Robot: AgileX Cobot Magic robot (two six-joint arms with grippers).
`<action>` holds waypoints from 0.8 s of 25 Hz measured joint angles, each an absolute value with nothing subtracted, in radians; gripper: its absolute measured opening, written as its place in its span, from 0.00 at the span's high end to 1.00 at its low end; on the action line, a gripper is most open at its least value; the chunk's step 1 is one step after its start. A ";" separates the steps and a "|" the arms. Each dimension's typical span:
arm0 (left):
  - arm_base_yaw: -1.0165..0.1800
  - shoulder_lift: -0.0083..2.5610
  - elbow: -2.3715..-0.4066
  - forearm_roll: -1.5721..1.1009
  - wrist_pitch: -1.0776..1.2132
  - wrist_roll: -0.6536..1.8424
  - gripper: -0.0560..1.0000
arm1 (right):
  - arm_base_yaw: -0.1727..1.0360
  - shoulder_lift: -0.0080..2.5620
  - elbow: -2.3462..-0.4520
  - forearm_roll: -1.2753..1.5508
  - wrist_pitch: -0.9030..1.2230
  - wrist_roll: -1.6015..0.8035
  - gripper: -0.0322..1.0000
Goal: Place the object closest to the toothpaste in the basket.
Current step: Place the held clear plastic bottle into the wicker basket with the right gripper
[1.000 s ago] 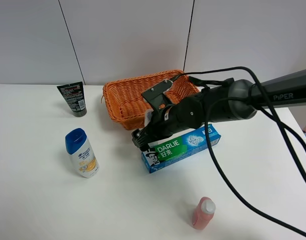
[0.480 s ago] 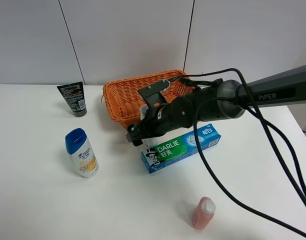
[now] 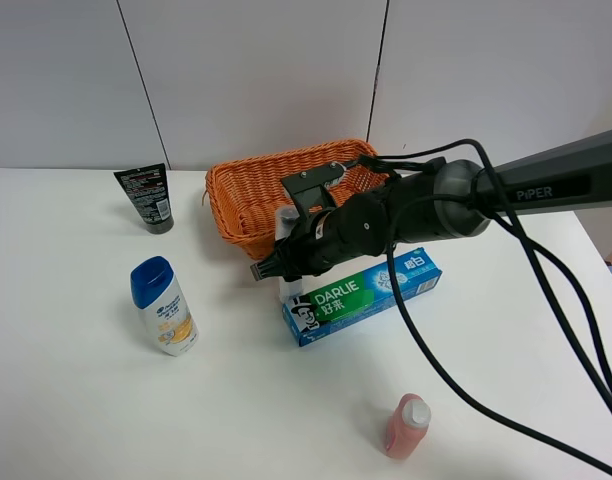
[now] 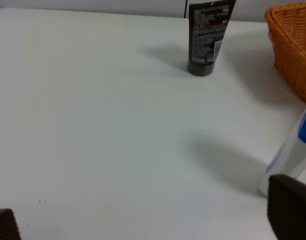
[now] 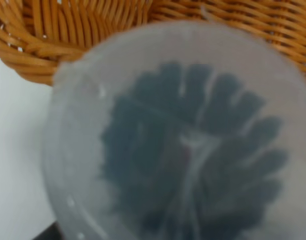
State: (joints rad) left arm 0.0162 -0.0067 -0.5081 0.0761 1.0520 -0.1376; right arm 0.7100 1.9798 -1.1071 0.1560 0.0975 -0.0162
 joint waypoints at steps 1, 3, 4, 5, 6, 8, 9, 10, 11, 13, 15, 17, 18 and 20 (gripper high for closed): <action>0.016 -0.007 -0.508 0.076 1.052 -0.138 0.01 | 0.710 1.980 -1.107 0.155 0.099 -0.014 0.57; 0.016 -0.007 -0.508 0.076 1.052 -0.138 0.01 | 0.710 1.974 -1.107 0.155 0.111 -0.013 0.57; 0.016 -0.007 -0.508 0.076 1.052 -0.138 0.01 | 0.710 1.967 -1.107 0.154 0.121 -0.013 0.57; 0.016 -0.007 -0.508 0.076 1.052 -0.138 0.01 | 0.711 1.960 -1.107 0.153 0.133 -0.013 0.57; 0.016 -0.007 -0.508 0.076 1.052 -0.138 0.01 | 0.712 1.947 -1.107 0.152 0.145 -0.013 0.57; 0.016 -0.007 -0.508 0.076 1.052 -0.138 0.01 | 0.717 1.914 -1.107 0.144 0.160 -0.013 0.57; 0.016 -0.007 -0.508 0.076 1.052 -0.138 0.01 | 0.721 1.891 -1.107 0.141 0.166 -0.013 0.57; 0.016 -0.007 -0.508 0.076 1.052 -0.138 0.01 | 0.724 1.868 -1.107 0.137 0.170 -0.013 0.57; 0.016 -0.007 -0.508 0.076 1.052 -0.138 0.01 | 0.725 1.843 -1.107 0.135 0.170 -0.013 0.57; 0.016 -0.007 -0.508 0.076 1.052 -0.138 0.01 | 0.725 1.798 -1.107 0.133 0.170 -0.013 0.57; 0.016 -0.007 -0.508 0.076 1.052 -0.138 0.01 | 0.725 1.754 -1.107 0.117 0.170 -0.013 0.57; 0.016 -0.007 -0.508 0.076 1.052 -0.138 0.01 | 0.722 1.710 -1.107 0.089 0.155 -0.013 0.57; 0.016 -0.007 -0.508 0.076 1.052 -0.138 0.01 | 0.716 1.694 -1.107 0.073 0.134 -0.013 0.57; 0.016 -0.007 -0.508 0.075 1.052 -0.137 0.01 | 0.689 1.678 -1.107 0.048 0.092 -0.013 0.57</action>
